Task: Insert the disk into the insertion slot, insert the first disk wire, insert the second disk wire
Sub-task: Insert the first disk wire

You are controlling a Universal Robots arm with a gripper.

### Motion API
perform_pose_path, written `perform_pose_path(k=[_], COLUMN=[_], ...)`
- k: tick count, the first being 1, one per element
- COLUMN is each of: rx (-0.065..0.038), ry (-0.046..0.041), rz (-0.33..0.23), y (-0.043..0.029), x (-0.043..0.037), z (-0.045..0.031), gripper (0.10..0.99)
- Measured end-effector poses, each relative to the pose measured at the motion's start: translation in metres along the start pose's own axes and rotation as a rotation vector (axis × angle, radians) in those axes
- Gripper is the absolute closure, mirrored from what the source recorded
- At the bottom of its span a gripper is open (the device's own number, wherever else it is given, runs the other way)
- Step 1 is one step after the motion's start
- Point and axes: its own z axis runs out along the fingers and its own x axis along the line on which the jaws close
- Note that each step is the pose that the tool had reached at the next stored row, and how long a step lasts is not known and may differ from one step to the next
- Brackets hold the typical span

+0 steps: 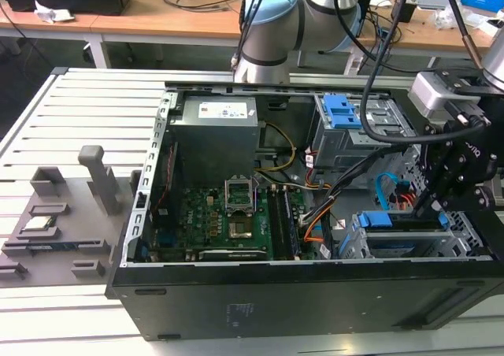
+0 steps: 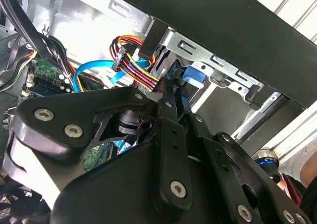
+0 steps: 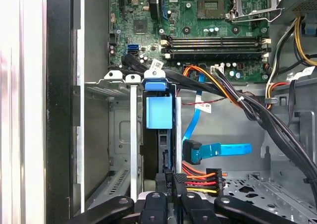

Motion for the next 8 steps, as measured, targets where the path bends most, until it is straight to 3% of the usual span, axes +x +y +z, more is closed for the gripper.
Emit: perform_pose_path(k=[4,5,6,8], rx=[0.001,0.000,0.000,0.000], ry=[-0.0008,-0.0007,-0.0004,0.0012], rz=[-0.001,-0.001,0.000,0.000], y=[-0.0011,-0.0011,-0.0011,-0.0010], x=[-0.0001,-0.0001,-0.0001,0.0000], z=[0.0004,0.0004,0.0003,-0.0003], gripper=[0.914,0.902,0.835,0.835])
